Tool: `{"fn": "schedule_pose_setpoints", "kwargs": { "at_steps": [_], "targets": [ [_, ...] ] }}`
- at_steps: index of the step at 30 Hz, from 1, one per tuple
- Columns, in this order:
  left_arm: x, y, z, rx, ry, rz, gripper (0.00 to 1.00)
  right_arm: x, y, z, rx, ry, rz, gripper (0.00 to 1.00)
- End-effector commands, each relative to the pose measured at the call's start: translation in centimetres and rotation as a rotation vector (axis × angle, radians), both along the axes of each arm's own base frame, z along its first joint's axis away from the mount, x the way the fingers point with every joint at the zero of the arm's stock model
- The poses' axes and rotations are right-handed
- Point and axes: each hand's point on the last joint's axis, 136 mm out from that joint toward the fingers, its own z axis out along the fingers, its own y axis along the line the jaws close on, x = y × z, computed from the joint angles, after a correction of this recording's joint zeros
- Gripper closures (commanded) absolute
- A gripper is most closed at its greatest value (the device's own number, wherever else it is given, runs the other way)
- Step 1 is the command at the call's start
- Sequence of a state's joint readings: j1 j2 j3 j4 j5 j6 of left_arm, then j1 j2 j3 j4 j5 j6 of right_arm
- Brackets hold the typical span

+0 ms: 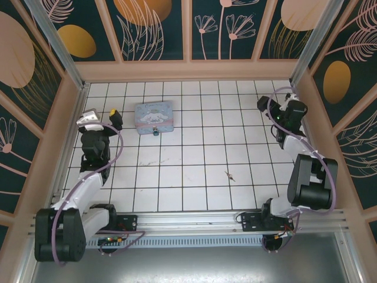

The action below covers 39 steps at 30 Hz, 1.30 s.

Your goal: Unlock a padlock with a key

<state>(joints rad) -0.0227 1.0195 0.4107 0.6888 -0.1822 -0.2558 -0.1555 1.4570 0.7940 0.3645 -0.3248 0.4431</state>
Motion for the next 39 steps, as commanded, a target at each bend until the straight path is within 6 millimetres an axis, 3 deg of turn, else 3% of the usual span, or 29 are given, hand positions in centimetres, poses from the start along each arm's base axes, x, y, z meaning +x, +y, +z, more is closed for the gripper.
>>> {"fn": "schedule_pose_setpoints", "kwargs": {
  "at_steps": [1,6,13,17,20,23,29,39],
  "targets": [
    [-0.7,-0.8,0.9,-0.101,-0.002,-0.040,0.01,-3.0,4.7,0.7,0.026,0.042,0.151,0.07],
    [-1.3,-2.3,1.2,-0.163,0.028,-0.120,0.01,-7.7,8.4,-2.2,-0.098,0.214,0.207,0.15],
    [-0.6,-3.1,-1.0,-0.248,0.129,-0.152,0.01,-14.1,10.7,-7.3,-0.104,0.407,0.258,0.22],
    [0.5,-1.4,-2.2,-0.350,0.241,-0.018,0.01,-17.2,12.3,-10.4,-0.074,0.502,0.300,0.29],
    [0.7,-2.1,-2.1,-0.355,0.269,-0.050,0.01,-19.2,13.4,-12.3,-0.090,0.561,0.335,0.34],
    [0.2,-3.6,-1.4,-0.348,0.220,-0.156,0.01,-20.6,14.3,-13.5,-0.113,0.605,0.362,0.37],
    [0.3,-4.4,-1.5,-0.405,0.237,-0.191,0.02,-22.5,14.9,-14.6,-0.145,0.646,0.381,0.41],
    [1.5,-6.6,-2.2,-0.499,0.318,-0.287,0.01,-23.5,15.3,-15.8,-0.189,0.694,0.383,0.46]
  ]
}}
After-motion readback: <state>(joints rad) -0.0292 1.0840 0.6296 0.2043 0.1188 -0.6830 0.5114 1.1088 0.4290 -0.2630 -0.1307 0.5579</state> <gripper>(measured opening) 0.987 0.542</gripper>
